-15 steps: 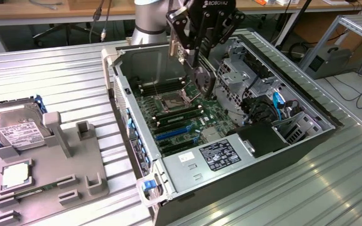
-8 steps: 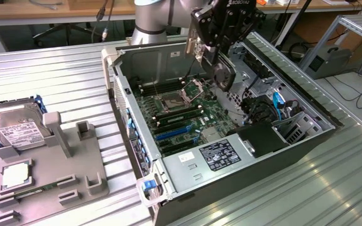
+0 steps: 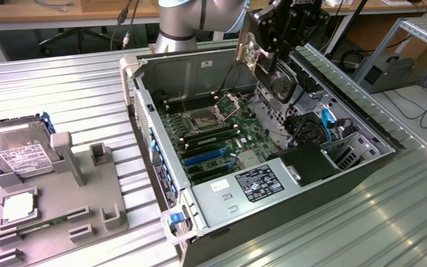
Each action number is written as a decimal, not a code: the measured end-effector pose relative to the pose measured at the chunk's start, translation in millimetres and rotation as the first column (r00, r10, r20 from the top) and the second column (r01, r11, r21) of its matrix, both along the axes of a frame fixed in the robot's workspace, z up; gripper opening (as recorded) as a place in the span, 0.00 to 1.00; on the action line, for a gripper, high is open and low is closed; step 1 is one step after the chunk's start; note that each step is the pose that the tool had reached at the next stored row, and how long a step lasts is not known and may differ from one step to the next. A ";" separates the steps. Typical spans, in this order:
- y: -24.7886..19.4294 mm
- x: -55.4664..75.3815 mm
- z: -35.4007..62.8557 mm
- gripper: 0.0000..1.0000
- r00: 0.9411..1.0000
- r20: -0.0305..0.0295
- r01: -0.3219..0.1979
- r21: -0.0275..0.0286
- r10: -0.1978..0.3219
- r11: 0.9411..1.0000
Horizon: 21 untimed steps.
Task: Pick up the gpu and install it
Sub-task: 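Pick up the gpu and move the gpu toward the slot, then insert the gpu into the slot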
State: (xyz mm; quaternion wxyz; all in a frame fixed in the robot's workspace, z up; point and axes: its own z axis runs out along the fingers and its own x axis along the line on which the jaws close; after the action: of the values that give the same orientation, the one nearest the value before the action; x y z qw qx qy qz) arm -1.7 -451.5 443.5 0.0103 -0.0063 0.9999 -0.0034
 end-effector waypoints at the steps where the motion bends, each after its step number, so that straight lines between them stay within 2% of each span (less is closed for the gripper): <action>1: 0.1 3.4 0.0 0.27 1.000 0.000 0.000 0.000 0.000 1.000; 15: 0.9 47.6 0.0 0.27 1.000 0.000 -0.003 0.000 0.003 1.000; 21: 0.9 48.6 0.0 0.27 1.000 0.000 -0.003 0.000 0.003 1.000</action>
State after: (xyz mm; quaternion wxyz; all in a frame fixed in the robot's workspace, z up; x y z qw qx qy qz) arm 46.8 -450.6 443.5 0.0103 -0.0080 0.9999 -0.0034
